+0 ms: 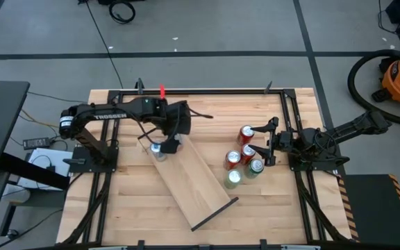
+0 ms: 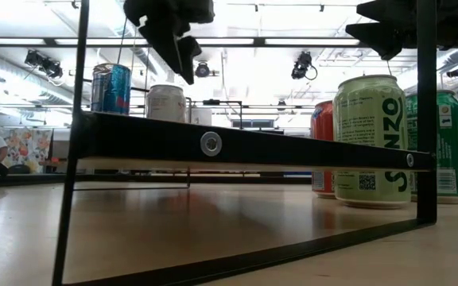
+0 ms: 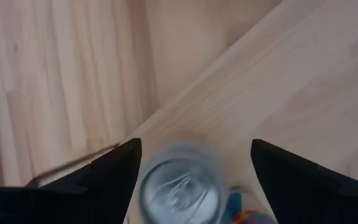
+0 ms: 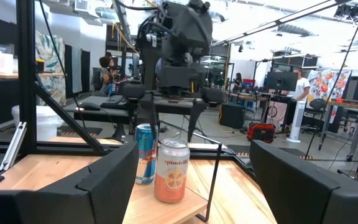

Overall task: Place canned beverage on shelf
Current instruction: Put the orange white soda can on the shelf

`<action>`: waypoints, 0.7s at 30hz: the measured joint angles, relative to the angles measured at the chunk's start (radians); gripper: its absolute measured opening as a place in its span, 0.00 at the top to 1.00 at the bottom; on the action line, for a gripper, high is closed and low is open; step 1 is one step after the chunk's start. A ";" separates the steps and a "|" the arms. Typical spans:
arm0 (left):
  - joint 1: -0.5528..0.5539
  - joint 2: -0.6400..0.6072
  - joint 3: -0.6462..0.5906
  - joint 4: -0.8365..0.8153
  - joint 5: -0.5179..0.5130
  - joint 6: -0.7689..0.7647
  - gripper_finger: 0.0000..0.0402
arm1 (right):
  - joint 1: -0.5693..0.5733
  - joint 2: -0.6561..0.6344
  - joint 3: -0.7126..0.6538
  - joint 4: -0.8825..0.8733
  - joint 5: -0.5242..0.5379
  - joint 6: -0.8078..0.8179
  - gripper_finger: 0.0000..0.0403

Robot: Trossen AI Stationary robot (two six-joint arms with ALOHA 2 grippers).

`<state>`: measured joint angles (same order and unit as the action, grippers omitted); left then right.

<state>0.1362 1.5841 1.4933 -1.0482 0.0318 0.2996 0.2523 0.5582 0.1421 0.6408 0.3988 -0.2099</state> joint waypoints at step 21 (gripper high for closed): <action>-0.089 0.205 0.276 -0.287 -0.163 -0.079 0.31 | 0.000 0.011 0.000 0.019 0.000 -0.004 0.21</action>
<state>0.0473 1.7888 1.7691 -1.3348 -0.1308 0.2205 0.2520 0.5694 0.1417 0.6601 0.3992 -0.2136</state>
